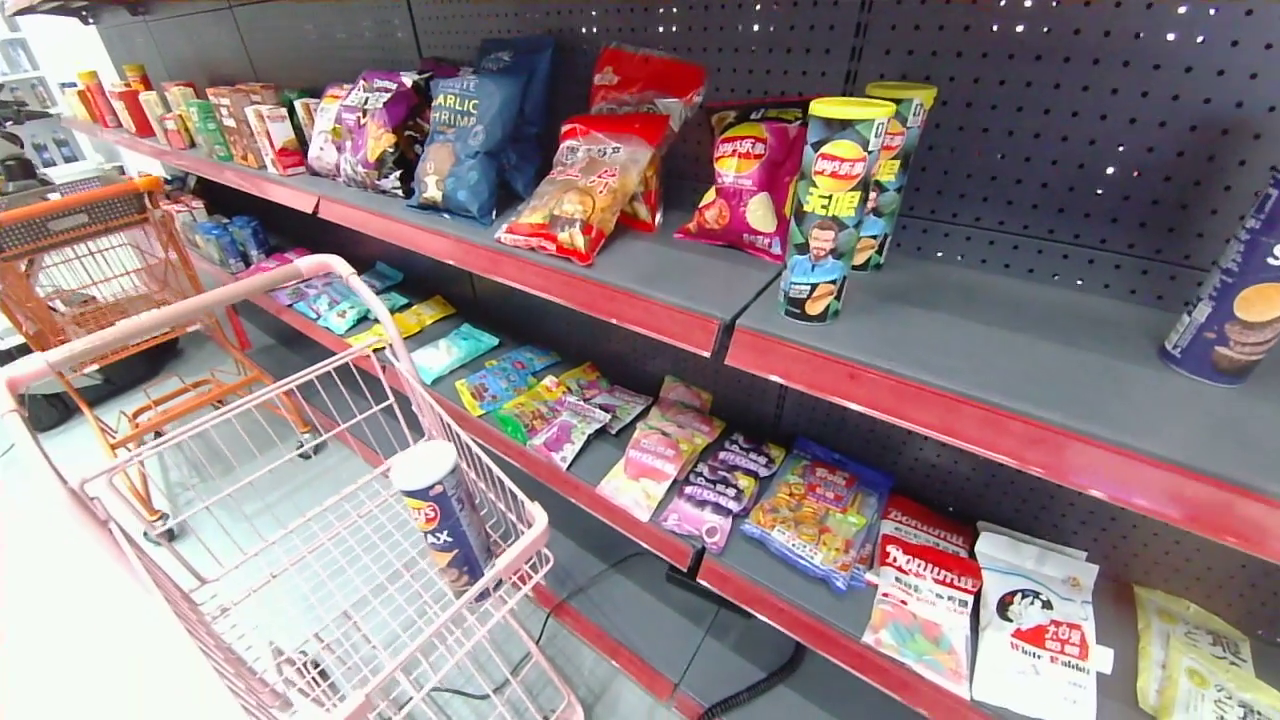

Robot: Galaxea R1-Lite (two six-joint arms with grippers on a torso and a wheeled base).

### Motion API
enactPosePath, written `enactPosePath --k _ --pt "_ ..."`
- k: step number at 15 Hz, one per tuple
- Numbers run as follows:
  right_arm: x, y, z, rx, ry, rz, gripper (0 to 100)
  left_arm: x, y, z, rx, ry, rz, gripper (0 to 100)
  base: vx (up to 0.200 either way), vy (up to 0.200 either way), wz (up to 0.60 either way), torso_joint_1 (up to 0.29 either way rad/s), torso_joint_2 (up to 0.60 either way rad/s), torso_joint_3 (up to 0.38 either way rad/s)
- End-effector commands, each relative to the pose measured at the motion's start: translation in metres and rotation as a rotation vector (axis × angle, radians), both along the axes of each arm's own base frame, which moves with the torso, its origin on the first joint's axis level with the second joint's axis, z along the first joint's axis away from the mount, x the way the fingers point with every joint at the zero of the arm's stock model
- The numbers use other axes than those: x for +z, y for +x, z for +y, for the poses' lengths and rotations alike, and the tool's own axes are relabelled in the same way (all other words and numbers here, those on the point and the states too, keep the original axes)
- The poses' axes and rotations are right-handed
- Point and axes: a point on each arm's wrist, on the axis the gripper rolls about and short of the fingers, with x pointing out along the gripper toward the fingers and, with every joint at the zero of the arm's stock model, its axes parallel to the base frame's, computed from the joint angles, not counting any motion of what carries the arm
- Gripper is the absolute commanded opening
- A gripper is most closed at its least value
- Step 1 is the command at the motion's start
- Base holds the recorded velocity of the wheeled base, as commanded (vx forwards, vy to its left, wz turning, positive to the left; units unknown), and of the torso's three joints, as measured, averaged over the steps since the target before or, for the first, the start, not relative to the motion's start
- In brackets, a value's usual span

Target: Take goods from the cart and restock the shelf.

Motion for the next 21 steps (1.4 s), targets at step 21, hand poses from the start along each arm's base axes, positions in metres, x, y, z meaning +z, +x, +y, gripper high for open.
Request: enactPosePath --k 21 --pt "0.000 0.000 0.000 0.000 -0.003 0.001 100 0.029 0.213 0.006 -0.228 -0.060 0.494 100 0.000 0.000 0.00 -0.038 0.11 0.071"
